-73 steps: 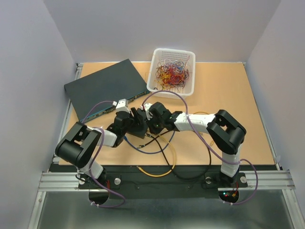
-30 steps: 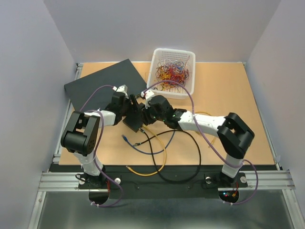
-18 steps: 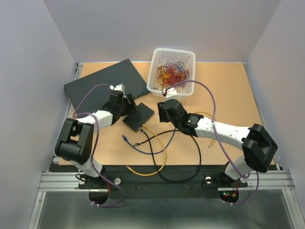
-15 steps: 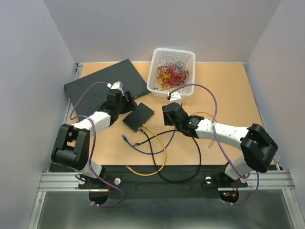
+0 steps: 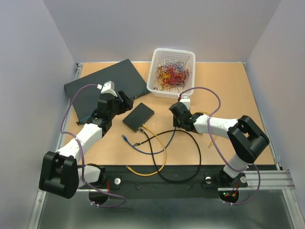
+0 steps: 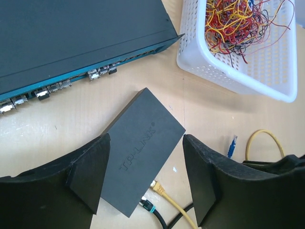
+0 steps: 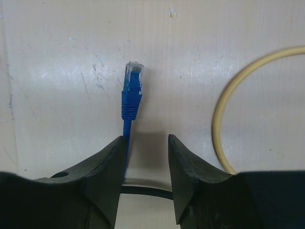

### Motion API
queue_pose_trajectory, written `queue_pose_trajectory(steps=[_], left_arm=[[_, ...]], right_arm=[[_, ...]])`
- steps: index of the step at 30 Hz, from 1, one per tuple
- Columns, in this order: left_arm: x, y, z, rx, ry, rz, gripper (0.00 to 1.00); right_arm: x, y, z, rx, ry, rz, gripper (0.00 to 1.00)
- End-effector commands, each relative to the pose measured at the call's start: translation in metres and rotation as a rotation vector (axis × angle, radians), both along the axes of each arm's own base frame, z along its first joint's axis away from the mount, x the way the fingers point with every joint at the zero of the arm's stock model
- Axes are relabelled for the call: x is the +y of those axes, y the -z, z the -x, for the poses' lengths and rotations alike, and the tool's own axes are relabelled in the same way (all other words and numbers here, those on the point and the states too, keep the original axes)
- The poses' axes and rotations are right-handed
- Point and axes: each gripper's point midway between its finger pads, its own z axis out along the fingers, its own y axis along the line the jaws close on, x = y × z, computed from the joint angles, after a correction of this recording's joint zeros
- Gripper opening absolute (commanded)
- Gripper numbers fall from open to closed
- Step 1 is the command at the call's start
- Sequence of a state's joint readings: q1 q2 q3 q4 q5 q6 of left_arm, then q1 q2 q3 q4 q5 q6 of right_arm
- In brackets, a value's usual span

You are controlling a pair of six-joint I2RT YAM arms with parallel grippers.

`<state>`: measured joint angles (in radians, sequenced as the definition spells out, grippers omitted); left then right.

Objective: Insert the plug into the switch port

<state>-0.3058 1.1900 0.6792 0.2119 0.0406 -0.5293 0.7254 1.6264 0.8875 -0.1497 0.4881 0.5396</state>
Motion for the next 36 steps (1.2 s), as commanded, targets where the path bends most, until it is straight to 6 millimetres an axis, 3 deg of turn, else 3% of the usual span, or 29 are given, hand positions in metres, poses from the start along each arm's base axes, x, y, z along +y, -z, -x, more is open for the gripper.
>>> queue_pose_trajectory(steps=[1,7,16,18,21,25,28,31,36], left_arm=[[0.002,0.001,0.008,-0.002,-0.002,0.007,0.73],[0.002,0.011,0.011,0.015,0.001,0.000,0.72],[0.001,0.008,0.012,0.004,0.008,0.002,0.72],[0.002,0.009,0.013,0.005,0.007,0.001,0.72],[0.001,0.008,0.013,0.006,0.008,0.002,0.72],[0.001,0.009,0.012,0.004,0.009,0.001,0.72],[0.000,0.011,0.012,0.006,0.013,0.003,0.72],[0.000,0.008,0.013,-0.005,0.017,0.004,0.71],[-0.003,-0.005,0.014,-0.045,0.036,0.020,0.71]], right_arm=[[0.012,-0.007,-0.014,-0.022,0.024,-0.085,0.46],[0.016,0.006,-0.017,0.002,0.020,-0.122,0.45],[0.029,0.017,-0.019,0.027,-0.011,-0.162,0.43],[0.028,0.019,-0.018,0.032,-0.011,-0.161,0.38],[0.026,0.022,-0.017,0.040,-0.004,-0.165,0.20],[0.026,0.015,-0.024,0.011,0.001,-0.188,0.08],[0.027,-0.001,-0.035,-0.028,-0.004,-0.194,0.00],[0.029,-0.035,-0.048,-0.108,-0.017,-0.201,0.00],[0.017,-0.113,-0.067,-0.293,-0.004,-0.168,0.01]])
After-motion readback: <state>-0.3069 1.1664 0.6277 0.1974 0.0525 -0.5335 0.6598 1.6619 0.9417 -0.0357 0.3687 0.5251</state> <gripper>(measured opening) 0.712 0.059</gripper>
